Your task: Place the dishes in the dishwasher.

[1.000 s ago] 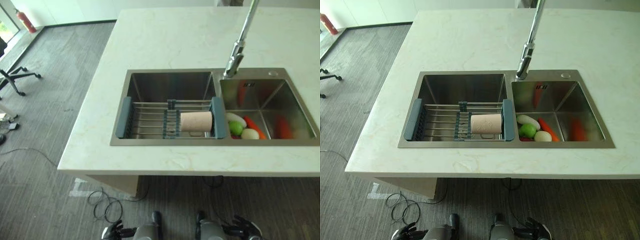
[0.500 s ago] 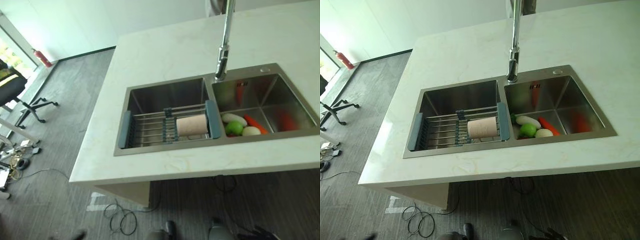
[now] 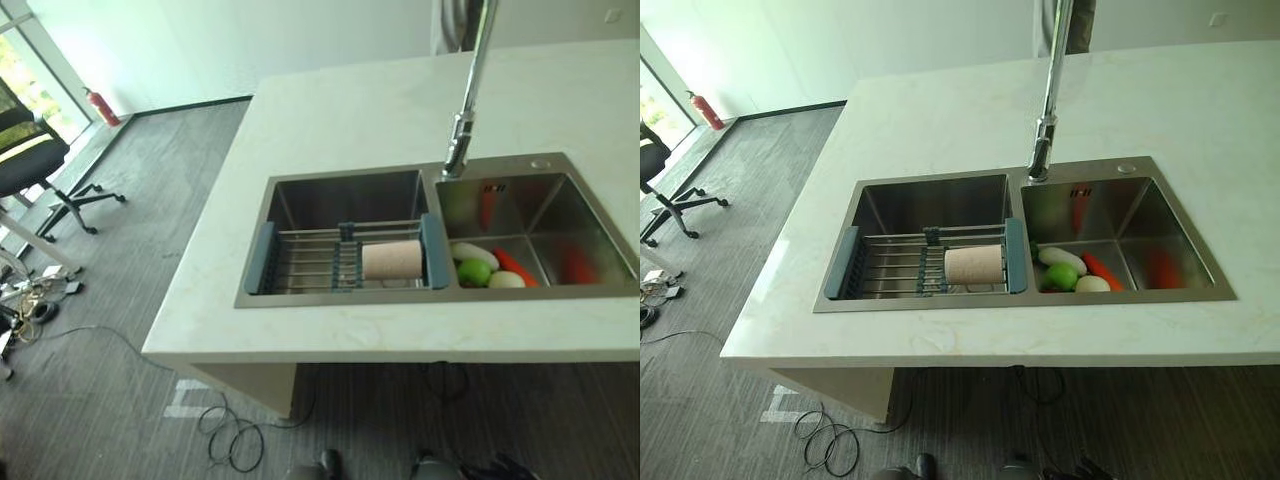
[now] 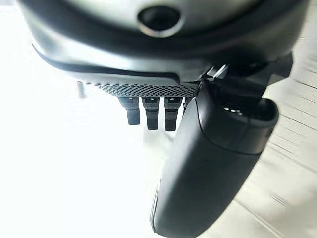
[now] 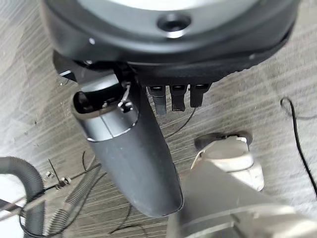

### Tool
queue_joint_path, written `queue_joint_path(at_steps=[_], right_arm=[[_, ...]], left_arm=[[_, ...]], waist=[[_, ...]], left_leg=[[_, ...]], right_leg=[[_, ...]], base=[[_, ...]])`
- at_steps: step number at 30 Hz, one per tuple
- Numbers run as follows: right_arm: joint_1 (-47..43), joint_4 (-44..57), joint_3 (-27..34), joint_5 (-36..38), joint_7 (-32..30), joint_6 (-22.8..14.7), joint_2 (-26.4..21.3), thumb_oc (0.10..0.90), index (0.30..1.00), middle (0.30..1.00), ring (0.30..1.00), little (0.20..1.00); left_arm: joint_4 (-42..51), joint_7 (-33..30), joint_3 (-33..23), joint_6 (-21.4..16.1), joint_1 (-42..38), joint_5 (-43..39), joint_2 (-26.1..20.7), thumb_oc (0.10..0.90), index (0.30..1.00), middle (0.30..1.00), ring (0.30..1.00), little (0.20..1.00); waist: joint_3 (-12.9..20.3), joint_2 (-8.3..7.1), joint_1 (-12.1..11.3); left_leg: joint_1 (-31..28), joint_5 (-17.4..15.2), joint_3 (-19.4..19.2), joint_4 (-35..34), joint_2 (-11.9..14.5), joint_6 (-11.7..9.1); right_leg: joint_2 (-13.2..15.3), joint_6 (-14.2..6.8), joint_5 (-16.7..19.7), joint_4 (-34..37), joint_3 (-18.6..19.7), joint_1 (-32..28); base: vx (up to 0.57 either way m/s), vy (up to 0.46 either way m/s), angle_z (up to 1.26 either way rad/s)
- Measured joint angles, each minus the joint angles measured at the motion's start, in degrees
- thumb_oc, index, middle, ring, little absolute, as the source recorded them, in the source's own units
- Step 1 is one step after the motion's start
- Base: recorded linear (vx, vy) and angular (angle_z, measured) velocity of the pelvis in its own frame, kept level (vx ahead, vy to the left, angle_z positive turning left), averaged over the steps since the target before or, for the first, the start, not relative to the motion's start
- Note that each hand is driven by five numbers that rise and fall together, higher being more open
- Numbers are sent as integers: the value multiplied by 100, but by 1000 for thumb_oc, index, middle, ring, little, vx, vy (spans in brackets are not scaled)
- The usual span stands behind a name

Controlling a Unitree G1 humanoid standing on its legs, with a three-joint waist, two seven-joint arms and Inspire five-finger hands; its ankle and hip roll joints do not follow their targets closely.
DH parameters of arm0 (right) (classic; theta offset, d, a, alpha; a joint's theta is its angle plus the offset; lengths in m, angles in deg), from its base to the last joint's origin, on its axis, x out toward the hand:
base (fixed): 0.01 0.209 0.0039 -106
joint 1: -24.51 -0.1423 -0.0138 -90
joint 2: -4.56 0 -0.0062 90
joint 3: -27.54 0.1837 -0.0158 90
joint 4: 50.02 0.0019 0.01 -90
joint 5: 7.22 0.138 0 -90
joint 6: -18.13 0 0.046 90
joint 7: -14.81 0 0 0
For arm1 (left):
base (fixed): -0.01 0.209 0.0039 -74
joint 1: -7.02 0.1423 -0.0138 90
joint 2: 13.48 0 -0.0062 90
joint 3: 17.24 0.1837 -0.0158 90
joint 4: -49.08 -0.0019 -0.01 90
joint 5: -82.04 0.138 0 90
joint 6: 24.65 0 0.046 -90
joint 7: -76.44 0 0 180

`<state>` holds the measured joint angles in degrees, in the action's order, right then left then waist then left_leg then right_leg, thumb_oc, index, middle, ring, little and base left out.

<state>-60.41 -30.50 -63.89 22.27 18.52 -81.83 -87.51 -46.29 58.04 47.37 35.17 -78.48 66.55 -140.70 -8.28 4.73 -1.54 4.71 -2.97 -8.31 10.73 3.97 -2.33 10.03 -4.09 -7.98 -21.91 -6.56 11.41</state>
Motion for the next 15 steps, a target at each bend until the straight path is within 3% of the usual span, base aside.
queue_joint_path(at_steps=[3,6,12,14,15], right_arm=[[-79,-11,-1,1,2,29,44,800,900,900,900,900],[-42,-21,7,119,1,30,31,800,900,900,900,900],[71,-199,160,272,-2,49,27,800,900,900,900,900],[134,-195,174,274,2,48,27,800,900,900,900,900],[129,-195,185,274,2,49,26,800,900,900,900,900]], left_arm=[[376,966,690,334,-383,-10,-110,800,900,900,900,900],[368,1421,1081,592,-713,-262,-340,800,900,900,900,900],[610,2525,1746,1188,-1683,-1116,-292,800,900,900,900,900],[831,2817,2270,1531,-2013,-1120,-176,800,900,900,900,900],[866,2988,2814,1782,-2304,-1112,-175,800,900,900,900,900]], waist=[[12,24,186],[12,13,353],[10,11,635],[8,12,765],[6,11,819]], left_leg=[[-40,-8,-89,-11,67,-32],[-168,-33,-197,-34,148,-82],[-247,-50,-359,-77,234,-136],[-328,-62,-455,-122,242,-148],[-408,-64,-568,-180,242,-148]], right_leg=[[-81,9,-1,14,68,14],[-164,24,-36,38,151,-41],[-276,28,-1,40,290,8],[-301,25,3,50,383,1],[-324,13,20,65,456,11]], base=[[14,-66,-16],[5,-51,-23],[15,-22,-17],[38,-8,-34],[40,-10,-23]])
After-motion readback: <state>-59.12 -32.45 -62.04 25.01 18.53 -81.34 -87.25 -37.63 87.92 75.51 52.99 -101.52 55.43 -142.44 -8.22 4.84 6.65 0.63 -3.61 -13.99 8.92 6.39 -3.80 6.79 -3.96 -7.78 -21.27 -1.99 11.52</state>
